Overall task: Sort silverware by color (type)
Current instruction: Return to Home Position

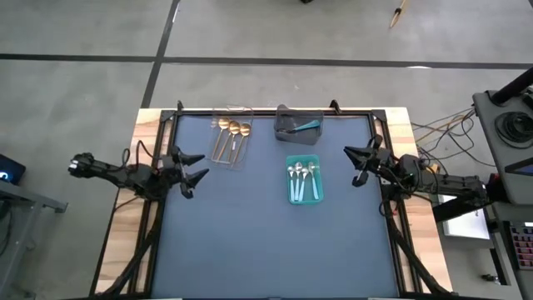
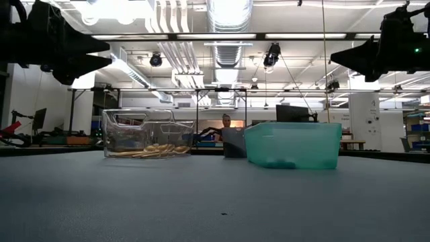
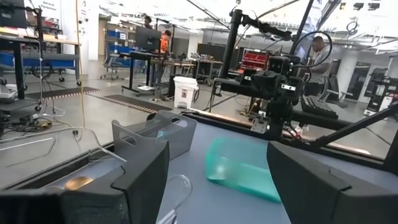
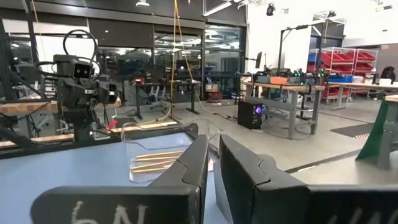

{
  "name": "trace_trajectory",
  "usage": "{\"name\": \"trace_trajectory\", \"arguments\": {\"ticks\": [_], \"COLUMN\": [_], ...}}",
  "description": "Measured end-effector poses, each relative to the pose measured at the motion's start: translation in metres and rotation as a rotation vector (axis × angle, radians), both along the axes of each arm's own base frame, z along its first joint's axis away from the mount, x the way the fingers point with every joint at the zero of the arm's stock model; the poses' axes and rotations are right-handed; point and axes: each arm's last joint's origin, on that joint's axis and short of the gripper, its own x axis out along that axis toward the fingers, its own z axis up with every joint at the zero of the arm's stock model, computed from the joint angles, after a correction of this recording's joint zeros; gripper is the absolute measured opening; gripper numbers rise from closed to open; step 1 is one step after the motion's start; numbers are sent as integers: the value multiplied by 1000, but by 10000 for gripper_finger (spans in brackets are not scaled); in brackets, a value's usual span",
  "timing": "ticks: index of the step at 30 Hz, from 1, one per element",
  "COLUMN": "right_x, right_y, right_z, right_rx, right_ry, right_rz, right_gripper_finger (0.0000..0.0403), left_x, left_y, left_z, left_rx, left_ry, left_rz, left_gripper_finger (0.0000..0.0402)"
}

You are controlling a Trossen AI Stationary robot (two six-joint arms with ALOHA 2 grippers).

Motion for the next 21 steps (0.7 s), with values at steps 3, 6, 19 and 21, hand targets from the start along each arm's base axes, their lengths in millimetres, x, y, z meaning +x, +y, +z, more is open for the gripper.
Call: {"name": "trace_trajectory", "arguments": {"ticks": [3, 6, 19, 21], "right_x": [0, 0, 0, 0], "right_y": [0, 0, 0, 0], "right_z": [0, 0, 0, 0], "right_rx": [0, 0, 0, 0], "right_ry": [0, 0, 1, 1], "right_rz": [0, 0, 0, 0], "right_gripper_finger": [34, 34, 34, 34], "left_x": [0, 1, 2, 2], "left_y": [0, 0, -1, -1], "left_z": [0, -1, -2, -2], "left_rx": [1, 3, 6, 6], "left_ry": [6, 12, 23, 23], "left_rz": [0, 0, -1, -1], "left_gripper_finger": [253, 253, 253, 253]}}
